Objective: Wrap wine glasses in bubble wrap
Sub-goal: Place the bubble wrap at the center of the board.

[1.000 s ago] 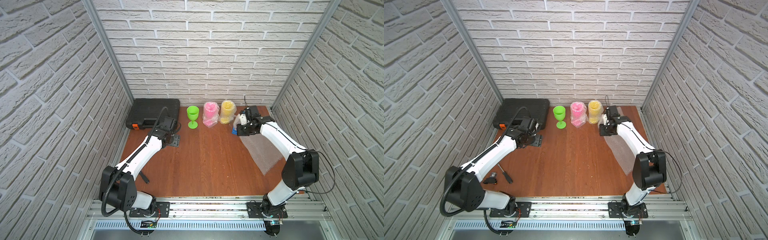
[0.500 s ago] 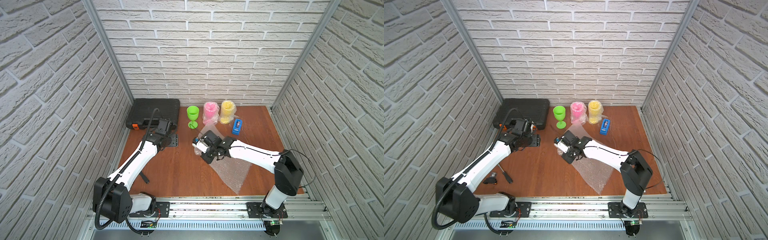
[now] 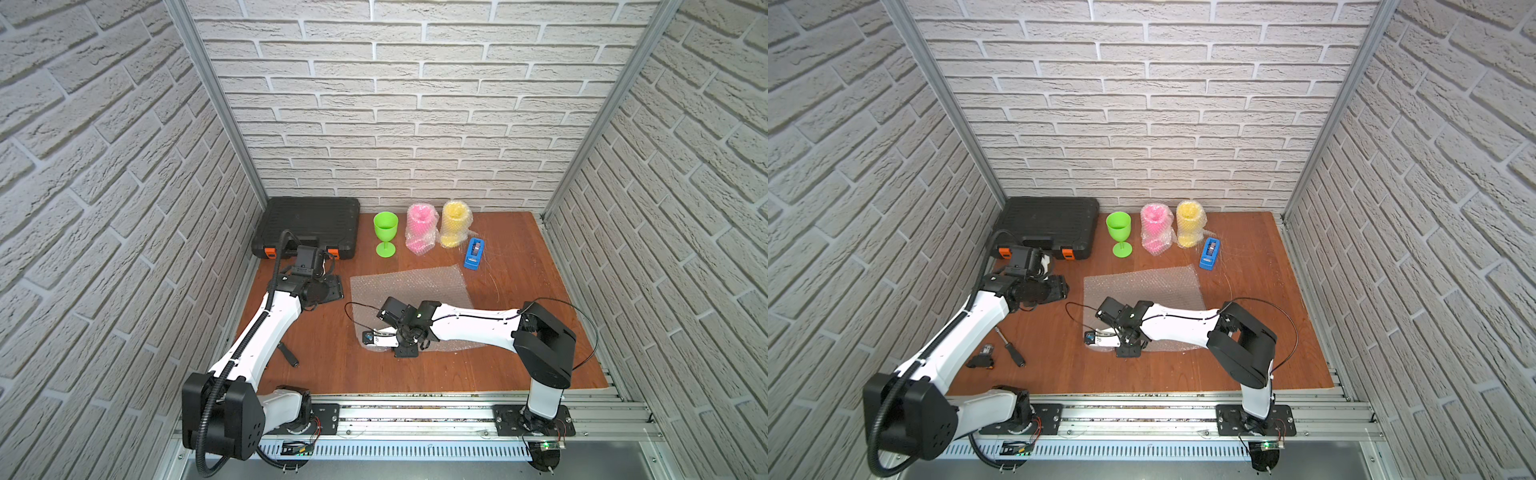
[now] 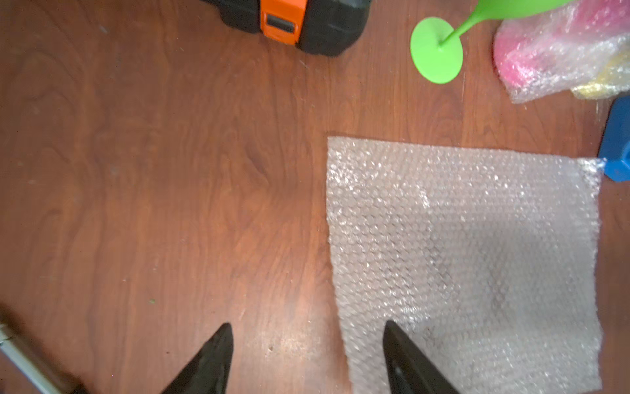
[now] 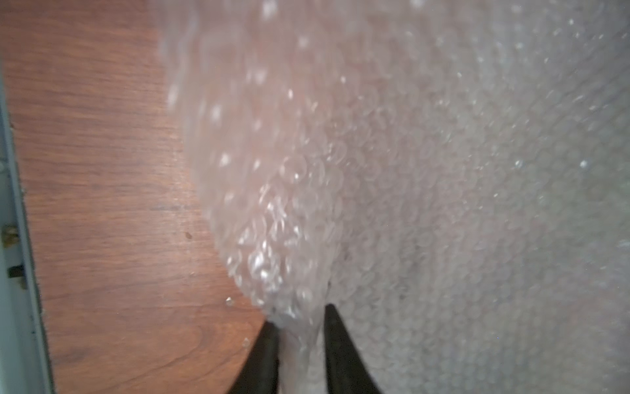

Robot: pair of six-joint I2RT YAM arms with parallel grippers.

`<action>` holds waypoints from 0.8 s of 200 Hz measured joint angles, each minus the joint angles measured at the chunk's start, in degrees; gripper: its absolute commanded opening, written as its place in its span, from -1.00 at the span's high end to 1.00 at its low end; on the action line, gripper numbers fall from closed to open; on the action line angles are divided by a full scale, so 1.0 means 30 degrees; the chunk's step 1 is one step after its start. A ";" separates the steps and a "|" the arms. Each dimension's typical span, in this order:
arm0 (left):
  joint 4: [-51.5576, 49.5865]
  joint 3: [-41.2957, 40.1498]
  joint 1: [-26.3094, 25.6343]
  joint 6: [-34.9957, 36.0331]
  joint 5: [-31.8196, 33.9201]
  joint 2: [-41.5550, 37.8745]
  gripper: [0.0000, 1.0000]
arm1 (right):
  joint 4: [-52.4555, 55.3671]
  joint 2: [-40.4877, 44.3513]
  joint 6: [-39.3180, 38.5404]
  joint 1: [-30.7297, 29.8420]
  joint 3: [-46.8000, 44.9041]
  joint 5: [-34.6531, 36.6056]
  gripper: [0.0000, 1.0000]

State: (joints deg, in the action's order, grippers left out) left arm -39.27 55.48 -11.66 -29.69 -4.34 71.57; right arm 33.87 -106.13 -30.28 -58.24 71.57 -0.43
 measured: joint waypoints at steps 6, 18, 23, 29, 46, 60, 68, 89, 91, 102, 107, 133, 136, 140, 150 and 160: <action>0.0036 0.0022 -0.0109 -0.0007 -0.0146 0.0299 -0.36 | -0.0015 0.0102 0.0087 0.0000 0.0000 -0.0124 0.00; 0.0015 0.0138 -0.0546 -0.0015 -0.0313 0.1020 -0.36 | -0.0131 0.0561 0.0386 0.0000 -0.0058 -0.0415 -0.11; 0.0007 0.0182 -0.0765 -0.0022 -0.0364 0.1290 -0.35 | -0.0284 0.0882 0.0517 0.0000 -0.0168 -0.0546 -0.12; -0.0029 0.0270 -0.1056 -0.0051 -0.0364 0.1639 -0.35 | -0.0481 0.1355 0.0699 0.0015 -0.0328 -0.0685 -0.13; -0.0138 0.0525 -0.1843 -0.0284 -0.0342 0.2397 -0.30 | -0.1122 0.2885 0.1443 0.0248 -0.0845 -0.1129 -0.11; -0.0102 0.0539 -0.2375 -0.0612 -0.0306 0.2776 -0.23 | -0.1960 0.4065 0.2412 0.0867 -0.1377 -0.1596 -0.02; -0.0029 0.0532 -0.2630 -0.0860 -0.0313 0.2994 -0.18 | -0.2470 0.4605 0.3133 0.1581 -0.1676 -0.1865 0.05; 0.0685 0.0379 -0.3162 -0.1617 -0.0466 0.3541 -0.05 | -0.3650 0.4896 0.5676 0.4313 -0.2062 -0.2419 0.30; 0.0794 0.0335 -0.3228 -0.1734 -0.0495 0.3585 -0.03 | -0.3752 0.4867 0.5923 0.4626 -0.2084 -0.2441 0.32; 0.1428 0.0044 -0.3512 -0.2164 -0.0605 0.3920 0.01 | -0.4218 0.4663 0.7257 0.6054 -0.2200 -0.2521 0.40; 0.1712 -0.0095 -0.3621 -0.2368 -0.0627 0.4073 0.02 | -0.4342 0.4546 0.7839 0.6696 -0.2222 -0.2514 0.44; 0.3104 -0.0699 -0.4466 -0.3279 -0.0867 0.5442 0.08 | -0.4736 0.3716 1.0666 0.9333 -0.2200 -0.2448 0.52; 0.3235 -0.0758 -0.4539 -0.3373 -0.0889 0.5617 0.10 | -0.4685 0.3555 1.1009 0.9530 -0.2135 -0.2455 0.53; 0.3424 -0.0845 -0.4634 -0.3512 -0.0918 0.5829 0.11 | -0.4524 0.3286 1.1336 0.9799 -0.1974 -0.2477 0.55; 0.3832 -0.1064 -0.4852 -0.3752 -0.1020 0.6317 0.15 | -0.4218 0.2353 1.2160 1.0491 -0.1406 -0.2630 0.54; 0.4175 -0.1282 -0.4962 -0.3883 -0.1158 0.6652 0.19 | -0.4218 0.1443 1.2808 1.1154 -0.0991 -0.3016 0.50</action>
State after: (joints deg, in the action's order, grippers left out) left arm -26.74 51.64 -26.55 -41.34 -7.81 91.53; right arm 21.21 -101.80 8.14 -24.77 68.60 -9.47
